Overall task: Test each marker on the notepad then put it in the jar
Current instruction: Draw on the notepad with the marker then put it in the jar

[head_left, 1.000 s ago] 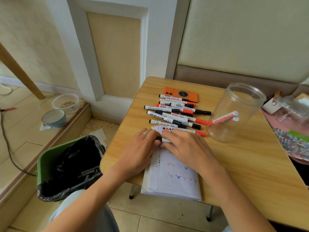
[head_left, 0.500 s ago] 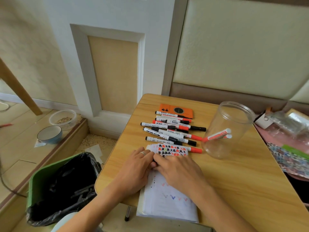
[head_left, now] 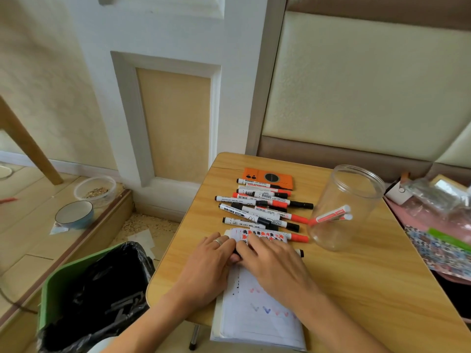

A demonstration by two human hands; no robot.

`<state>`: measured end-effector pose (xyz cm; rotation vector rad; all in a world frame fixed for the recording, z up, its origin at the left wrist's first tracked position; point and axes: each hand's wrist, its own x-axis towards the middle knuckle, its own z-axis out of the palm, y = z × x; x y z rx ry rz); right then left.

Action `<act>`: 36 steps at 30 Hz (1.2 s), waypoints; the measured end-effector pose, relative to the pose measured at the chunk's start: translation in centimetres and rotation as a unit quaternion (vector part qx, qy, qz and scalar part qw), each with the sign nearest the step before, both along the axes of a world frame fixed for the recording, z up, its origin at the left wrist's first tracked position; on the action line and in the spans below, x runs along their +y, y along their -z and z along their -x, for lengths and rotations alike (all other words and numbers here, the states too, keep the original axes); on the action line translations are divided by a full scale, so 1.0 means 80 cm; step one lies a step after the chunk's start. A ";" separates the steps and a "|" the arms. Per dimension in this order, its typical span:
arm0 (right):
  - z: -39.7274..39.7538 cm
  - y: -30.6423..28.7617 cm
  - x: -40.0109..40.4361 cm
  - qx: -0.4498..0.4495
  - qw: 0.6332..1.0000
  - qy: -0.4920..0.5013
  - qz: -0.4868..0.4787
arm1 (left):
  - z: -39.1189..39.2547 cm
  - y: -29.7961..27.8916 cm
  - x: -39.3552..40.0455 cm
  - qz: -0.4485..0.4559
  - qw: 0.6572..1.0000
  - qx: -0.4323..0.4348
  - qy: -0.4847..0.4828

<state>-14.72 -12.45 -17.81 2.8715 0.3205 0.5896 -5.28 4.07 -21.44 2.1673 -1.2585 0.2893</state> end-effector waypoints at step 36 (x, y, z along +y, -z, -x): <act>-0.011 -0.009 -0.013 0.111 0.544 0.105 -0.825 | -0.006 -0.001 0.010 -0.061 0.995 0.051 -0.051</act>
